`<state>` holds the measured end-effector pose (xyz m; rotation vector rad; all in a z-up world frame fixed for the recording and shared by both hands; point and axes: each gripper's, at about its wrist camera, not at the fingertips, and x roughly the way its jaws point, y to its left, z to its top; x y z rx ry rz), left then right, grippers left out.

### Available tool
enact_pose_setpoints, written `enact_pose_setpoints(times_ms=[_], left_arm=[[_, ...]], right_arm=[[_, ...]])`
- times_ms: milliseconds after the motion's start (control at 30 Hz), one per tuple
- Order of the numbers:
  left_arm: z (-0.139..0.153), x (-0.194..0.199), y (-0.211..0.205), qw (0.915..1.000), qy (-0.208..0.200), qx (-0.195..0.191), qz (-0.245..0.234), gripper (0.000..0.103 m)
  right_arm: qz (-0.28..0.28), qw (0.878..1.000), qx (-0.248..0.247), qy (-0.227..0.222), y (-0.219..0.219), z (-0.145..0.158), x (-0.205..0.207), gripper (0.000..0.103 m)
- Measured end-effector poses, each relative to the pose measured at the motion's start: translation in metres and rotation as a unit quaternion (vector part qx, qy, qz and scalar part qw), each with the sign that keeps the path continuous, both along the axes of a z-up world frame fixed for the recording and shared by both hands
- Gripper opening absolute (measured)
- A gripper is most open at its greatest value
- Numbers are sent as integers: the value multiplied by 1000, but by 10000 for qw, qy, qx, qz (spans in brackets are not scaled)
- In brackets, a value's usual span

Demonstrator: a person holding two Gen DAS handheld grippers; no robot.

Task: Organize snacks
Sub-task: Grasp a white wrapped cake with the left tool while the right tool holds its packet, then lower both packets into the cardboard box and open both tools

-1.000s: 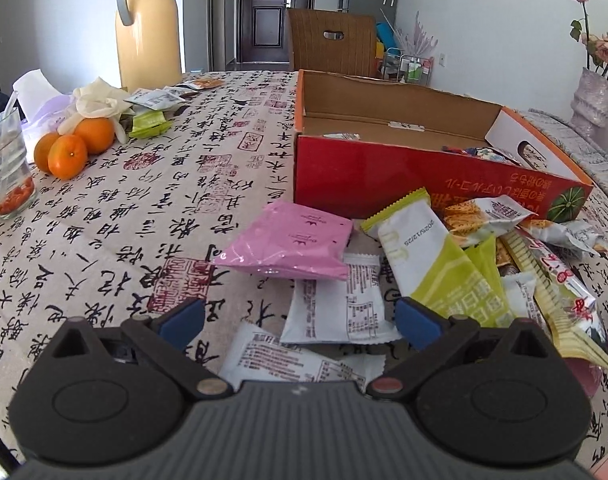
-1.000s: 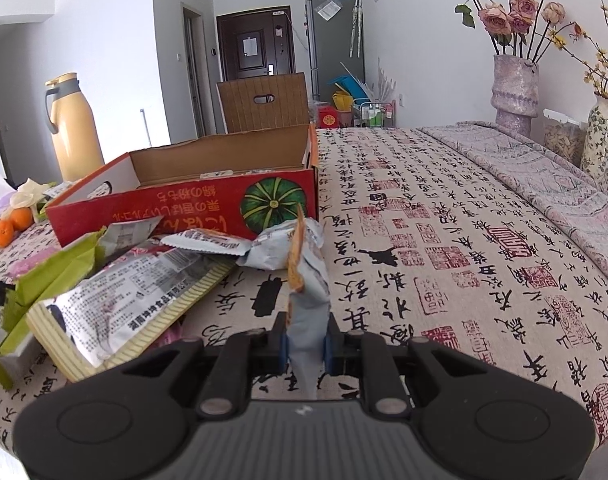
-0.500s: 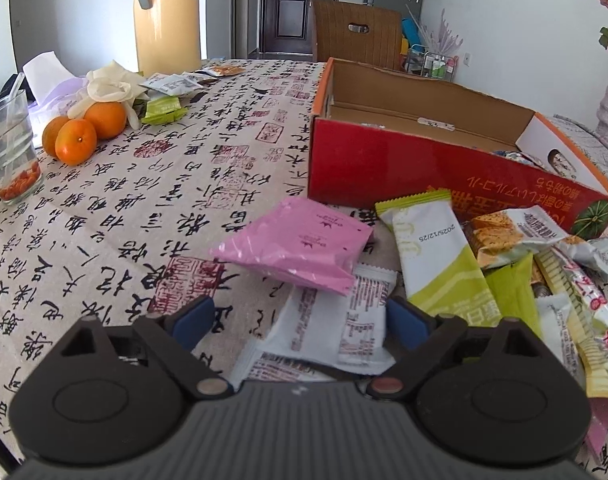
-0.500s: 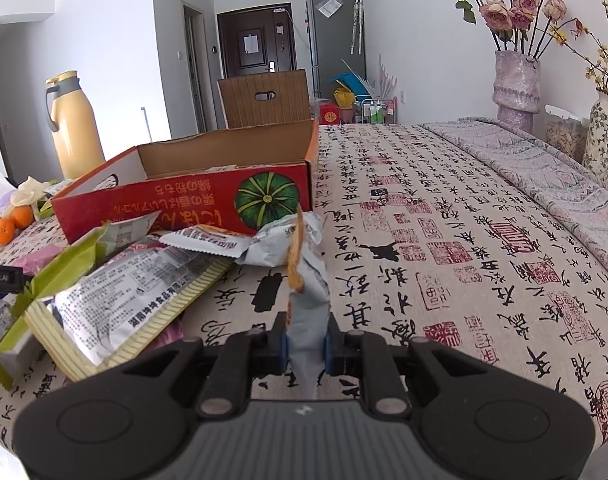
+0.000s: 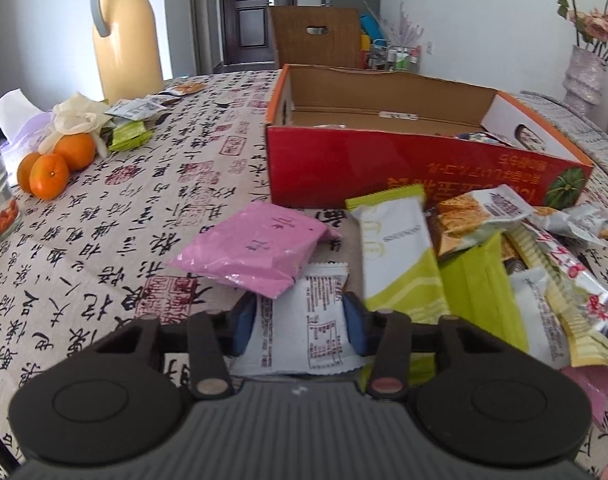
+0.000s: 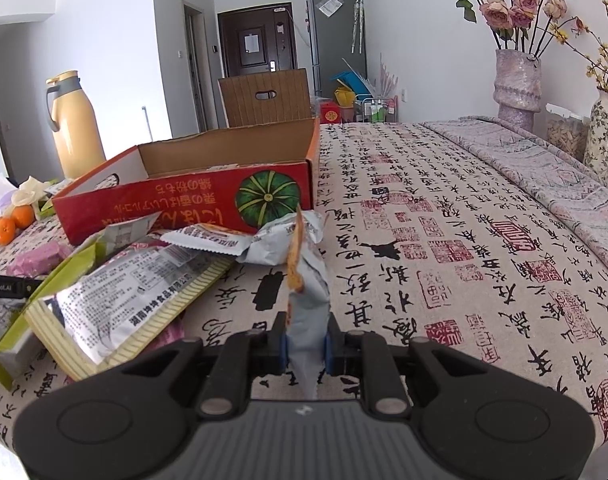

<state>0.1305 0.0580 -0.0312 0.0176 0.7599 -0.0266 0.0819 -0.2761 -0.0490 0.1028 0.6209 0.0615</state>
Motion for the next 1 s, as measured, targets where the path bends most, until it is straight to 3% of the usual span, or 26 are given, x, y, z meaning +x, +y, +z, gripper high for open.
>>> enact_pose_setpoints(times_ms=[333, 633, 1000], left_arm=[[14, -27, -1, 9995, -262, -190, -51, 42], [52, -50, -7, 9956, -882, -291, -138, 42], [87, -20, -24, 9908, -1312, -280, -188, 42]], right_arm=[[41, 10000, 3, -53, 2, 4, -2, 16], [106, 9996, 8, -253, 5, 17, -7, 16], [272, 9975, 21, -648, 16, 45, 18, 16]])
